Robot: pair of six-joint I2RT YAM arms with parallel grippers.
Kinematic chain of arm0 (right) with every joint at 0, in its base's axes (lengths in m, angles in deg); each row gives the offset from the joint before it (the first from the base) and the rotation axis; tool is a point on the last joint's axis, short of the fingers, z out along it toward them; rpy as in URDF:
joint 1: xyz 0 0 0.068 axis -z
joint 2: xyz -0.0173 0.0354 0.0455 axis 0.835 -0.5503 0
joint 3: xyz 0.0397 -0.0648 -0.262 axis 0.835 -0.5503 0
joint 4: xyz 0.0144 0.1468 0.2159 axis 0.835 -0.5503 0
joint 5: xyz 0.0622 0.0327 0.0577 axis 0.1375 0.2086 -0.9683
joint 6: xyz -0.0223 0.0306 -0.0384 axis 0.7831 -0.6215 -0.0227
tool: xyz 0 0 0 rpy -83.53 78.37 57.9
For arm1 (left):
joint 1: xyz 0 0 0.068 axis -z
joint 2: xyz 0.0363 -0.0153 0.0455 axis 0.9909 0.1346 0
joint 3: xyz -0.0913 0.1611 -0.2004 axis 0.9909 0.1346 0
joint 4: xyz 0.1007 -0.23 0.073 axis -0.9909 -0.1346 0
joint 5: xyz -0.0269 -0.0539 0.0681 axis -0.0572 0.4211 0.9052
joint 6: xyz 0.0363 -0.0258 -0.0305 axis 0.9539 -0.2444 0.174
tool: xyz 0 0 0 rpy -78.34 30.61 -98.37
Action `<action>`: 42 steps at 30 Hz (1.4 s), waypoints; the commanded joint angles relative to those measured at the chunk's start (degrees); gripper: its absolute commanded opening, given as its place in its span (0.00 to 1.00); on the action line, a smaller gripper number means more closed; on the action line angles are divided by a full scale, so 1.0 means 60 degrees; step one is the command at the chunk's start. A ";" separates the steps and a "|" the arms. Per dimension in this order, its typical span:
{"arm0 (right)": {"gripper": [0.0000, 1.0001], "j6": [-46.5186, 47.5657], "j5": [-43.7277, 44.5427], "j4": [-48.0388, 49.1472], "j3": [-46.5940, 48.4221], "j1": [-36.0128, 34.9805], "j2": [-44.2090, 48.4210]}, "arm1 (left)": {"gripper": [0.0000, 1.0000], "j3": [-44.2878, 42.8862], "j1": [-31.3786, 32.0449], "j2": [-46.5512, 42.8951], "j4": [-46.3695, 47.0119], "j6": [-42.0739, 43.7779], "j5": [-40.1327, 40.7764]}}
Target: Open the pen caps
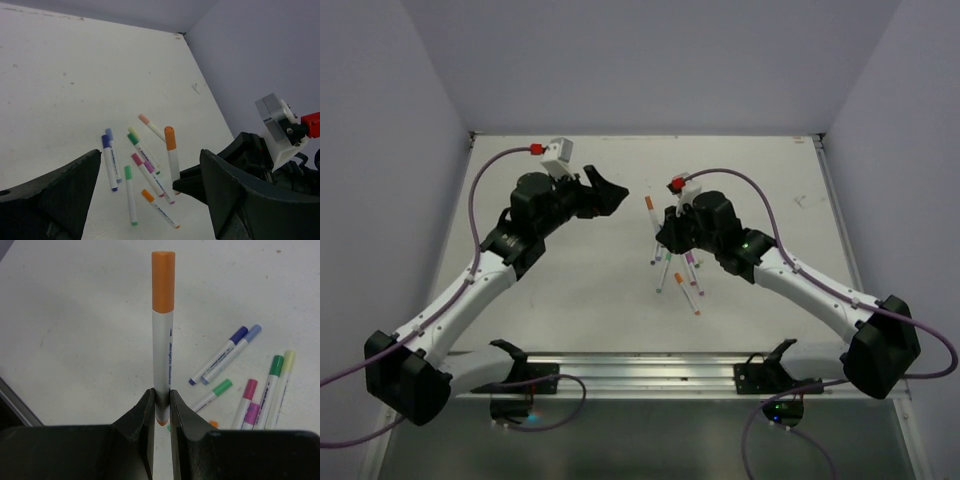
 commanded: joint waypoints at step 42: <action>0.00 -0.0012 0.0932 0.1372 -0.0384 -0.0989 0.0149 | 0.00 -0.1332 0.3012 0.2519 0.0689 -0.0760 0.4667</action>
